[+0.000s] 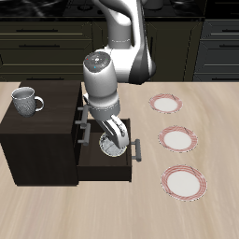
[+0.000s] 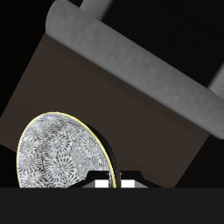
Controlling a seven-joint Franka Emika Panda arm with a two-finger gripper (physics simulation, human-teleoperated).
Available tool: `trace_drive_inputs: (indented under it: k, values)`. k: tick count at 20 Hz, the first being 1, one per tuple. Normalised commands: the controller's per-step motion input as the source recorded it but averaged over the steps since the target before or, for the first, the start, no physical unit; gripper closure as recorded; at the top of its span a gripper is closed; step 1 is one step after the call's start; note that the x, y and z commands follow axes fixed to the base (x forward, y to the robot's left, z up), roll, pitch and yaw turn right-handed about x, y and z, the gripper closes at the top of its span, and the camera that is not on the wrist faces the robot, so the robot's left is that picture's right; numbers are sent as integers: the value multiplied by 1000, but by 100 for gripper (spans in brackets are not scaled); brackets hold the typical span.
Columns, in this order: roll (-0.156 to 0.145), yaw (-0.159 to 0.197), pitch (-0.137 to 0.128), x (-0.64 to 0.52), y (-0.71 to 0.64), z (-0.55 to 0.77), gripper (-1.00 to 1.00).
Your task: Place the bowl on the nearest plate relative to the robot
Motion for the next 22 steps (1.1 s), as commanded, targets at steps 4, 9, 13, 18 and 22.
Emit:
trace_drive_inputs:
  k: [4, 9, 13, 18, 22]
  values:
    - [24, 46, -99, -98, -16, 591, 100]
    - [19, 70, -73, -139, 59, 575, 100]
    - [14, 160, -43, -181, 137, 280, 100]
    - [7, 199, -19, -236, 261, 193, 100]
    - [-54, 382, -77, -429, 496, 349, 100]
